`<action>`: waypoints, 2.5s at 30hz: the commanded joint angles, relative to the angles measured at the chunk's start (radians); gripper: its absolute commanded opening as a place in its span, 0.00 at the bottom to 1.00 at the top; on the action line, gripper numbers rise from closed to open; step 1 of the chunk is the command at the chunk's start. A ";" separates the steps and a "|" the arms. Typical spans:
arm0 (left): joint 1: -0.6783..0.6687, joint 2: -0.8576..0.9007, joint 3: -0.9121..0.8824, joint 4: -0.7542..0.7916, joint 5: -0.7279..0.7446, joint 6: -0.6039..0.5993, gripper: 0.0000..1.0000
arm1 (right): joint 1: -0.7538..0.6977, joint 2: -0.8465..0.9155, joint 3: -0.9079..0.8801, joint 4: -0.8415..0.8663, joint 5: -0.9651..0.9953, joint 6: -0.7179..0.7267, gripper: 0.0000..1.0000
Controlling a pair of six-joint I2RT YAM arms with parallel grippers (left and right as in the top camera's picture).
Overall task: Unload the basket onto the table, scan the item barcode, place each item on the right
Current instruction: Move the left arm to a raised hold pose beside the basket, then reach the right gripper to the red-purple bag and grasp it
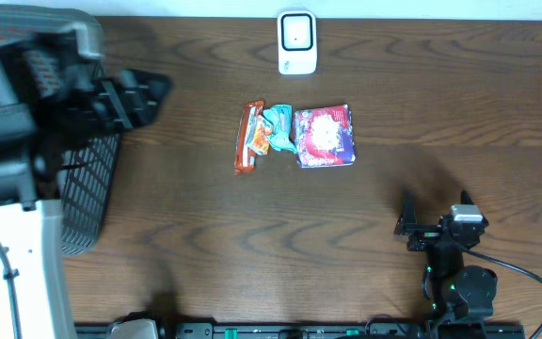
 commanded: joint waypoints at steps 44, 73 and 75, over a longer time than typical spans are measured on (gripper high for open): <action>-0.312 0.131 -0.006 -0.433 -0.468 -0.040 0.98 | 0.001 0.008 0.038 0.552 -0.462 0.576 0.99; -0.312 0.131 -0.006 -0.433 -0.468 -0.040 0.98 | 0.002 1.670 1.482 -0.884 -0.803 -0.110 0.99; -0.312 0.131 -0.006 -0.433 -0.468 -0.040 0.98 | 0.002 1.725 1.482 -0.869 -0.779 -0.110 0.99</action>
